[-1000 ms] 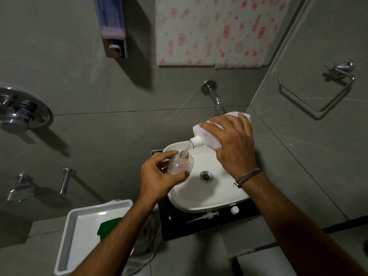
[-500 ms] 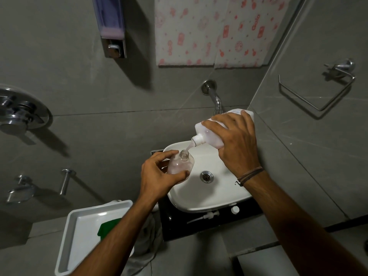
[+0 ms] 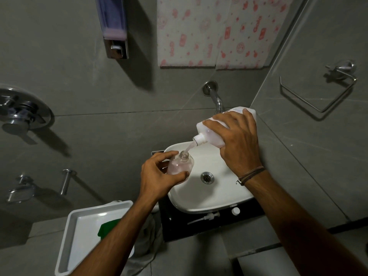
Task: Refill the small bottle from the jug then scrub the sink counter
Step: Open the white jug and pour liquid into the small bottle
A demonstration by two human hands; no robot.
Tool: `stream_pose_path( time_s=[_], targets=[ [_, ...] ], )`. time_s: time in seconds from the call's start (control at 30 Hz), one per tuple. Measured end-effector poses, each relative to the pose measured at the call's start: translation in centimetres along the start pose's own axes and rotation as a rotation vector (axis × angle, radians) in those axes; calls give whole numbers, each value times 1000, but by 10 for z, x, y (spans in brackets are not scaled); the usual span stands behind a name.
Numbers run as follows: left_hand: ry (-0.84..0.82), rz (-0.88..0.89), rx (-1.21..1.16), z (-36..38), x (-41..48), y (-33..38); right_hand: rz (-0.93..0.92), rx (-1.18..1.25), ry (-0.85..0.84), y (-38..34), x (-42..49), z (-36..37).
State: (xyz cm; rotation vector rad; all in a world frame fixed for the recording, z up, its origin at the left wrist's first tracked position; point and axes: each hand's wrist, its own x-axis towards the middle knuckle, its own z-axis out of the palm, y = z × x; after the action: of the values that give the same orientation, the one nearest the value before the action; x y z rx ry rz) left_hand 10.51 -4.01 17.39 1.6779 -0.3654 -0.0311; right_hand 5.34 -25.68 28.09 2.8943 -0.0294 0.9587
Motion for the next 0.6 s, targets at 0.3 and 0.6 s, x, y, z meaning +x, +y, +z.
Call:
stream_pose_path(
  time_s=[0.3,0.6],
  targets=[
    [-15,7,2,-1,2,-2,-10,-5,20,2,1,0],
    [-11,-23,-20,0,2,-1,-15,-31,25,3,2,1]
  ],
)
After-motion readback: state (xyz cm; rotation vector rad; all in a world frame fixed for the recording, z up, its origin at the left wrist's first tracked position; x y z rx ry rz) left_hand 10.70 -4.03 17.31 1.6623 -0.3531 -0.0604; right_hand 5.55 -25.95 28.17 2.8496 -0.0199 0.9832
